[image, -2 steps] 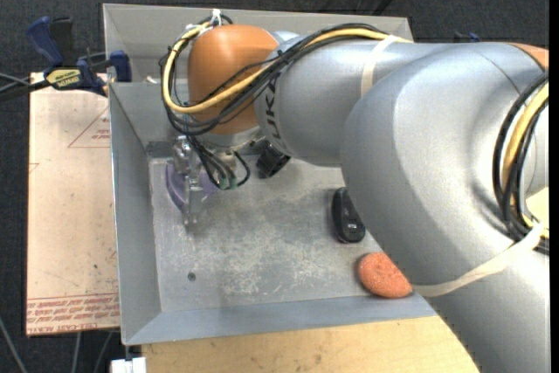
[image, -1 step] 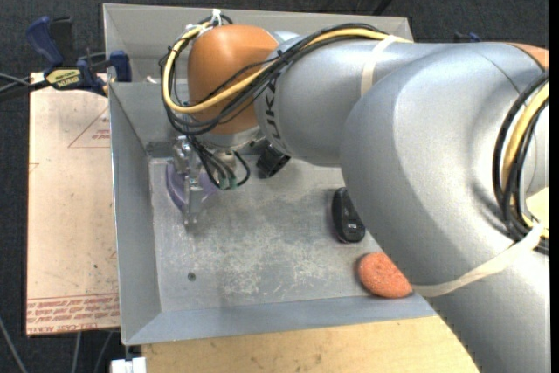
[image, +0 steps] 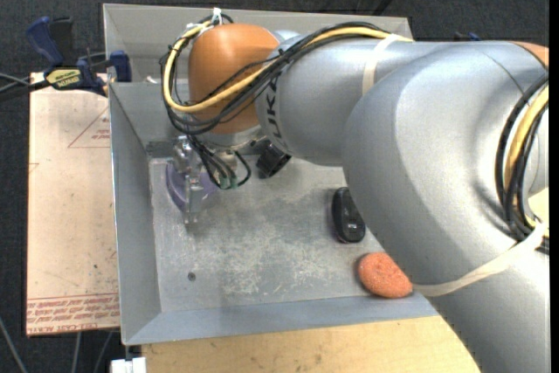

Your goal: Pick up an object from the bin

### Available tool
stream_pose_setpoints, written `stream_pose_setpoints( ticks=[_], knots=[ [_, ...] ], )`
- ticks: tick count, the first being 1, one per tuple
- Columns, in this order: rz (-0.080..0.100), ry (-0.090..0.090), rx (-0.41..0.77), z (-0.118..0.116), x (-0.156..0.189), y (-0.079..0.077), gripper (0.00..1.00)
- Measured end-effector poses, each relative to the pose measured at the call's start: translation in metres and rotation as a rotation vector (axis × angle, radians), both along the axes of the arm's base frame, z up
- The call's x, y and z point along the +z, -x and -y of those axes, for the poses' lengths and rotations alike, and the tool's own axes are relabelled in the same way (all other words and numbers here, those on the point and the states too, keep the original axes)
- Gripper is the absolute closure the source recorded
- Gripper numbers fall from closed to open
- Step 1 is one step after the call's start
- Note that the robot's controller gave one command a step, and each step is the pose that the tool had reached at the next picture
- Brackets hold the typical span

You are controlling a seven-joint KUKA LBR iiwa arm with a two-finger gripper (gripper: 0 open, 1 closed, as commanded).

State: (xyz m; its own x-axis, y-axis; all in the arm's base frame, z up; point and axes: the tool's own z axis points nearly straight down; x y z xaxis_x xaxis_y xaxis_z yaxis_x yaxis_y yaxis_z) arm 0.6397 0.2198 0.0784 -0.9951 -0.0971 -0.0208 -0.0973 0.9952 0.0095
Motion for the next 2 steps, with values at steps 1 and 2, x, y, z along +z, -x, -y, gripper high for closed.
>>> stream_pose_setpoints(
  ticks=[1, 2],
  knots=[
    [-0.016, 0.002, 0.001, 0.0, 0.013, 0.003, 1.0],
    [-0.032, 0.004, 0.004, -0.002, 0.027, 0.007, 1.0]
  ],
)
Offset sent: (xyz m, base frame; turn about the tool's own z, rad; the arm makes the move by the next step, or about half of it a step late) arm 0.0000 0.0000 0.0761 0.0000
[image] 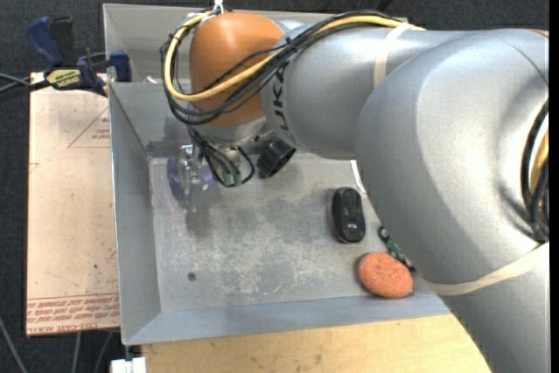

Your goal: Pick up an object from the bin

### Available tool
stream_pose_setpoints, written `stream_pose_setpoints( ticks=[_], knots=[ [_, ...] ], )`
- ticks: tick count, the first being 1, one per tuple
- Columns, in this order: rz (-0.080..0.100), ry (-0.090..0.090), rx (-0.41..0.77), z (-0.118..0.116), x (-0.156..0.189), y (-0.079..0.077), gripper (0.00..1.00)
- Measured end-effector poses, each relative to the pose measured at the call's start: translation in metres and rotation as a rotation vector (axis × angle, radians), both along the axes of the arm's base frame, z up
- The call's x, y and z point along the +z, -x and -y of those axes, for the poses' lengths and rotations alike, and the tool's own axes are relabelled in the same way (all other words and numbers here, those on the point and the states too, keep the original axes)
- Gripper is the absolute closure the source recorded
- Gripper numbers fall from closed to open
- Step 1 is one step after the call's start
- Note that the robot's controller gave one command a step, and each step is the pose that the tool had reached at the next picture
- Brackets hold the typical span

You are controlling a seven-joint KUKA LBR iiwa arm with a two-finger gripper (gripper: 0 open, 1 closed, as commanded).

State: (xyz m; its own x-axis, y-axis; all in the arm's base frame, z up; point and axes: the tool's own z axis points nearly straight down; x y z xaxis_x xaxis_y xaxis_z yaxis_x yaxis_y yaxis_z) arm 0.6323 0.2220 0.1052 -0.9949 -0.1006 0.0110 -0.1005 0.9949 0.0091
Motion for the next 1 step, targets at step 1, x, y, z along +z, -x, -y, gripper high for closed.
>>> stream_pose_setpoints(
  ticks=[1],
  knots=[
    [0.009, -0.001, 0.0, 0.0001, 0.0177, -0.0017, 1.0]
  ],
)
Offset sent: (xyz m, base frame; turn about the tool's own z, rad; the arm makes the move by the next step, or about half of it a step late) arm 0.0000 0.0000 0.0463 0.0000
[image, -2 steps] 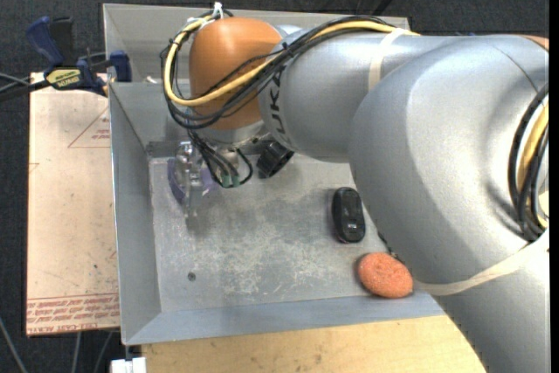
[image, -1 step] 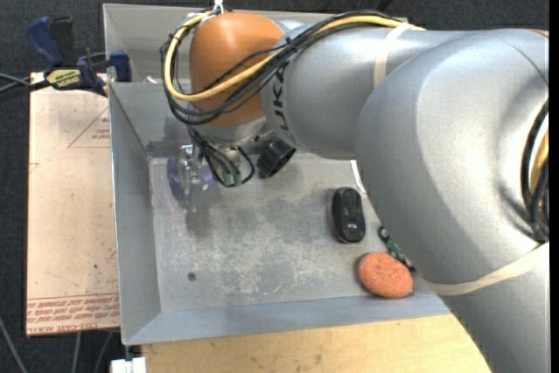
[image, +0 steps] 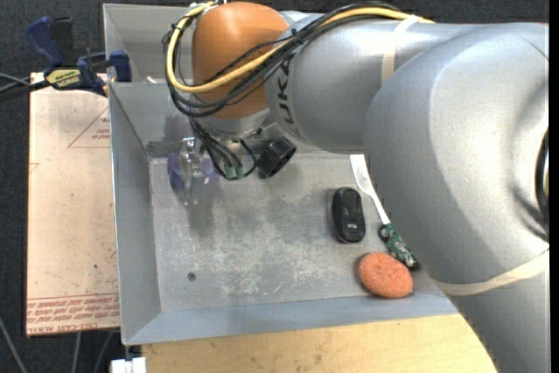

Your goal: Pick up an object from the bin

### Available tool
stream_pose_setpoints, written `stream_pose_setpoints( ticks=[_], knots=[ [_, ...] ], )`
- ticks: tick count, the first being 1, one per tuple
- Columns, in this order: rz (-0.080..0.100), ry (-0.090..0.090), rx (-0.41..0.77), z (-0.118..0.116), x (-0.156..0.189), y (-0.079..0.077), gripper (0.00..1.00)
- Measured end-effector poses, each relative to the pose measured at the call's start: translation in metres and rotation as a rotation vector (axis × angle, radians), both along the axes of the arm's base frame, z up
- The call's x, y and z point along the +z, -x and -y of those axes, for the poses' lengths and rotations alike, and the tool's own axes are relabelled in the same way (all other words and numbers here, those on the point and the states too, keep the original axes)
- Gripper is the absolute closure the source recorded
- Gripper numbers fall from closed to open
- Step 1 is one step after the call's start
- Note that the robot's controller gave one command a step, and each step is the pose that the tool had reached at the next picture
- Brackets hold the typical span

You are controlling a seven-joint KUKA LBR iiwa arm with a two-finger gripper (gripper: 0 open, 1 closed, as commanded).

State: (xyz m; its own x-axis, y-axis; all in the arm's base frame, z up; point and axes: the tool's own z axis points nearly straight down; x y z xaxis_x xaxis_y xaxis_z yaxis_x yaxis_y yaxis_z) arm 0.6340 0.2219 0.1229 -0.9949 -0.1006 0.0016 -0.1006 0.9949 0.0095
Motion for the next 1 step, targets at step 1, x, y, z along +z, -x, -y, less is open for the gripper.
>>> stream_pose_setpoints(
  ticks=[1],
  knots=[
    [0.004, -0.001, 0.0, -0.0001, 0.0128, -0.001, 1.0]
  ],
)
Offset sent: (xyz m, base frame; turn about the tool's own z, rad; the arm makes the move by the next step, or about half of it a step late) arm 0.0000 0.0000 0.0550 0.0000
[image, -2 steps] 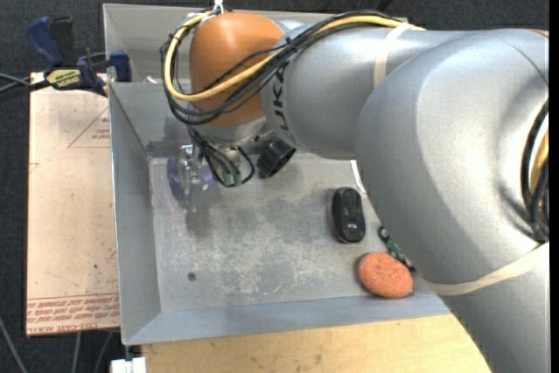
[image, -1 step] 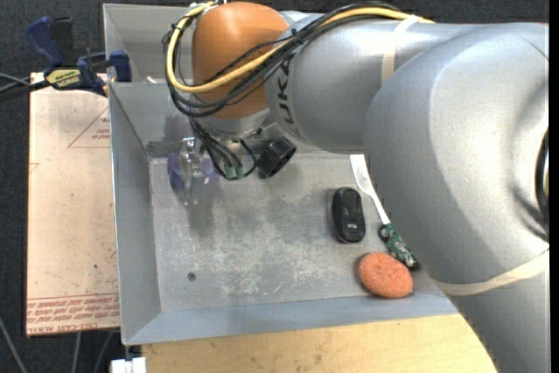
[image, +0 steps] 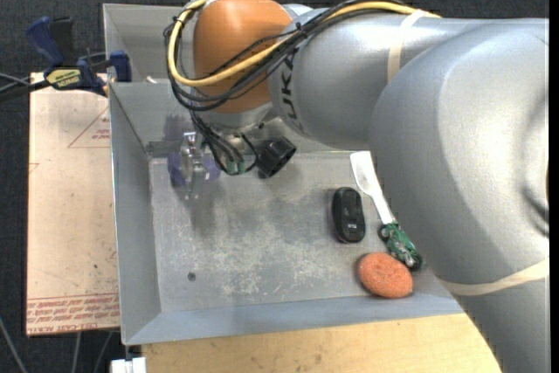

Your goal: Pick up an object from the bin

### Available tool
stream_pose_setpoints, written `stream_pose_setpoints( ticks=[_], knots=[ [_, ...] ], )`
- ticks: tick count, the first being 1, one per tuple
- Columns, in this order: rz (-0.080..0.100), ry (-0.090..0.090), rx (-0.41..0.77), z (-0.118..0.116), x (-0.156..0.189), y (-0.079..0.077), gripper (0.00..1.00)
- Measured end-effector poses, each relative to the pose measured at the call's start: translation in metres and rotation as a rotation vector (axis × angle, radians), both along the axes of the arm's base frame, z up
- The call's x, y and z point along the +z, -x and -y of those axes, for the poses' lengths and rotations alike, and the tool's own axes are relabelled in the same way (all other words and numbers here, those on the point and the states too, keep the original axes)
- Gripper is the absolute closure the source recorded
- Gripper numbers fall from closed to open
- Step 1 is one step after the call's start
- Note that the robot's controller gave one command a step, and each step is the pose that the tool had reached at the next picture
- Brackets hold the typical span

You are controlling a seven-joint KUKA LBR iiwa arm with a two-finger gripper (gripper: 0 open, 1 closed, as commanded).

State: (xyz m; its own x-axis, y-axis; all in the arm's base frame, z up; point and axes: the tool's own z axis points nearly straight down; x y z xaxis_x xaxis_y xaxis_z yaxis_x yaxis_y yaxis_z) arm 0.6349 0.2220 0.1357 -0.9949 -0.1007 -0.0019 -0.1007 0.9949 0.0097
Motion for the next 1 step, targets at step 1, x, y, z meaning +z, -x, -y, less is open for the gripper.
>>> stream_pose_setpoints(
  ticks=[1],
  knots=[
    [-0.002, 0.001, 0.0, 0.0001, 0.0093, 0.0003, 1.0]
  ],
)
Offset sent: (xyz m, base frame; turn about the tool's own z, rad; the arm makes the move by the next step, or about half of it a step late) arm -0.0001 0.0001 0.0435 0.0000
